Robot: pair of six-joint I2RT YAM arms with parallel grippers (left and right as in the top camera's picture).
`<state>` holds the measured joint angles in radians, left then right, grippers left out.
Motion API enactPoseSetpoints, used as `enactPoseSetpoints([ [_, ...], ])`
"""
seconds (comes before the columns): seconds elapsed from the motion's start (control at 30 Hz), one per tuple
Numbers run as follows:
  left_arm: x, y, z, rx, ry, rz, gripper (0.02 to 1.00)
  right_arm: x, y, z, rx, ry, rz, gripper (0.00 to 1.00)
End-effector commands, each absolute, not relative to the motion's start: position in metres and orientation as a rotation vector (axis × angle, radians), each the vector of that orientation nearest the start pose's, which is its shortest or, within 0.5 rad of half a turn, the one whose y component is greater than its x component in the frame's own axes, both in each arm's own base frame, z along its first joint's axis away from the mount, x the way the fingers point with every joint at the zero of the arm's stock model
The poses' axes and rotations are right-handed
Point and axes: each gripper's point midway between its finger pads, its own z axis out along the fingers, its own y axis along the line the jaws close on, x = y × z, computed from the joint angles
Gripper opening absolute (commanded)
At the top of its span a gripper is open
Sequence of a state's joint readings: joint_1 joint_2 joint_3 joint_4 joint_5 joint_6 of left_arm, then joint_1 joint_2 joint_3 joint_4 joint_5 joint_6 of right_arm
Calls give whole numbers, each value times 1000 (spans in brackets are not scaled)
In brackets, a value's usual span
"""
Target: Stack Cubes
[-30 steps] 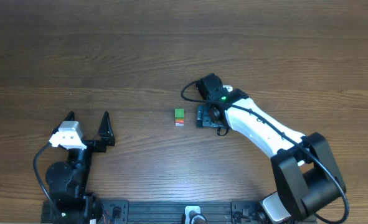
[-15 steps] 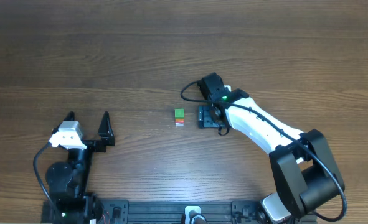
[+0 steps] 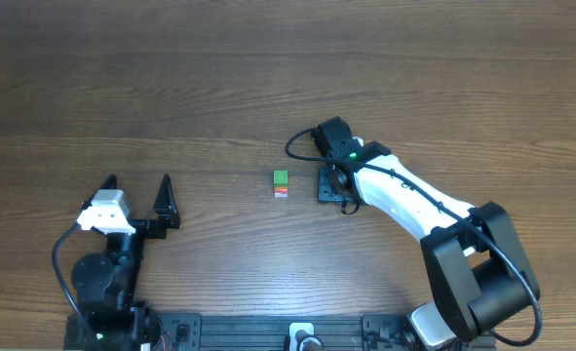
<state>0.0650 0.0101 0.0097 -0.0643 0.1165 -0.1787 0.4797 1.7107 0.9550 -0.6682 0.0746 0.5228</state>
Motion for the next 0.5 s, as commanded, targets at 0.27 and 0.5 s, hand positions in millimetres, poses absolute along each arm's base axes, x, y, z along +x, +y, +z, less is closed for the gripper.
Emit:
enactPoseSetpoints([
  [0.27,246,-4,159,-97,1634,-172,1000,280,130,2,106,2993,5,417],
  [0.5,246,-4,159,-97,1634,-172,1000,281,130,2,106,2987,10,356],
])
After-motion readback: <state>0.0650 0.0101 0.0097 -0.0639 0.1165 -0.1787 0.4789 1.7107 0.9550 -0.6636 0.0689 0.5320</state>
